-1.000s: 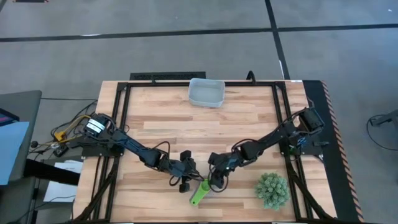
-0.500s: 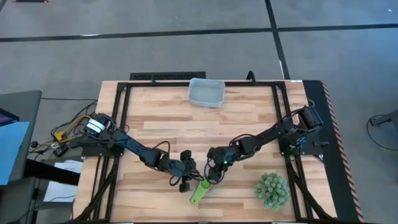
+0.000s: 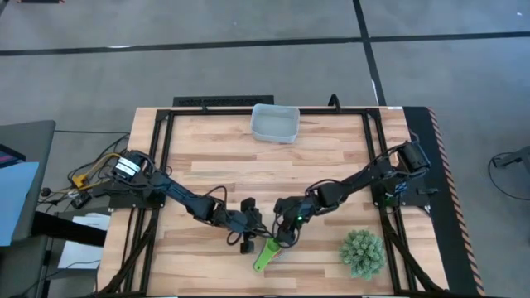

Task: Nest measuring cups in basket
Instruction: Put the nested measuring cups into the bin

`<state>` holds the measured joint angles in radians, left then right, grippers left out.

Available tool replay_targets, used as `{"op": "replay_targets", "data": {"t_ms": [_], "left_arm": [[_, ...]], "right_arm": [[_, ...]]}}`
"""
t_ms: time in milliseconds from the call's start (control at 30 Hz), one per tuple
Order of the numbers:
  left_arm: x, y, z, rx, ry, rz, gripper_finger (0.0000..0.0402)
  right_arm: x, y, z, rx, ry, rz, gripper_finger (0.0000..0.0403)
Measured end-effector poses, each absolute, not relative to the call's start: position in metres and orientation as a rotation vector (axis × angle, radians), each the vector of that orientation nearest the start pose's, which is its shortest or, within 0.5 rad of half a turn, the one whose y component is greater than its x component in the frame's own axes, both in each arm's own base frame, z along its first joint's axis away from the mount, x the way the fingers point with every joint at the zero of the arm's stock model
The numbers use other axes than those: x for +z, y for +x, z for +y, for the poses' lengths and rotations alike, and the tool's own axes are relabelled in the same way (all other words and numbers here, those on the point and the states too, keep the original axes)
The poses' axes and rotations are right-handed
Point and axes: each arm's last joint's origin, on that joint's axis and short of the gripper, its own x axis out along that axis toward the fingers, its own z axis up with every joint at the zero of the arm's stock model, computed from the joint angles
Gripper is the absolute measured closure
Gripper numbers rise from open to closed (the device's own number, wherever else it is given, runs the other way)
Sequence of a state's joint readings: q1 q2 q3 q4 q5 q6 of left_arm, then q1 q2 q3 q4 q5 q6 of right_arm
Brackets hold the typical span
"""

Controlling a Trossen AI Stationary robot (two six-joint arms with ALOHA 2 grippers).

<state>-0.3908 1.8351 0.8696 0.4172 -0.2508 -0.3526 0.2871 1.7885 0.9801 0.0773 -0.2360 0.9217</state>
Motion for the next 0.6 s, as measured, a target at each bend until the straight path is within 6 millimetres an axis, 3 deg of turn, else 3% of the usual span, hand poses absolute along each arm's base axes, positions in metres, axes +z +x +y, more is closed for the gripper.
{"op": "replay_targets", "data": {"t_ms": [233,400,600], "left_arm": [[0.147,0.328,-0.128,-0.015,-0.211,0.595,0.0347],[0.167,0.313,-0.119,0.087,-0.292,0.661,0.0347],[0.195,0.303,-0.113,0.167,-0.501,0.557,0.0318]], "right_arm": [[0.164,0.338,0.107,0.032,0.797,0.954,0.0077],[0.185,0.33,0.111,0.032,0.76,0.894,0.0073],[0.22,0.31,0.111,-0.002,0.653,0.81,0.0068]]}}
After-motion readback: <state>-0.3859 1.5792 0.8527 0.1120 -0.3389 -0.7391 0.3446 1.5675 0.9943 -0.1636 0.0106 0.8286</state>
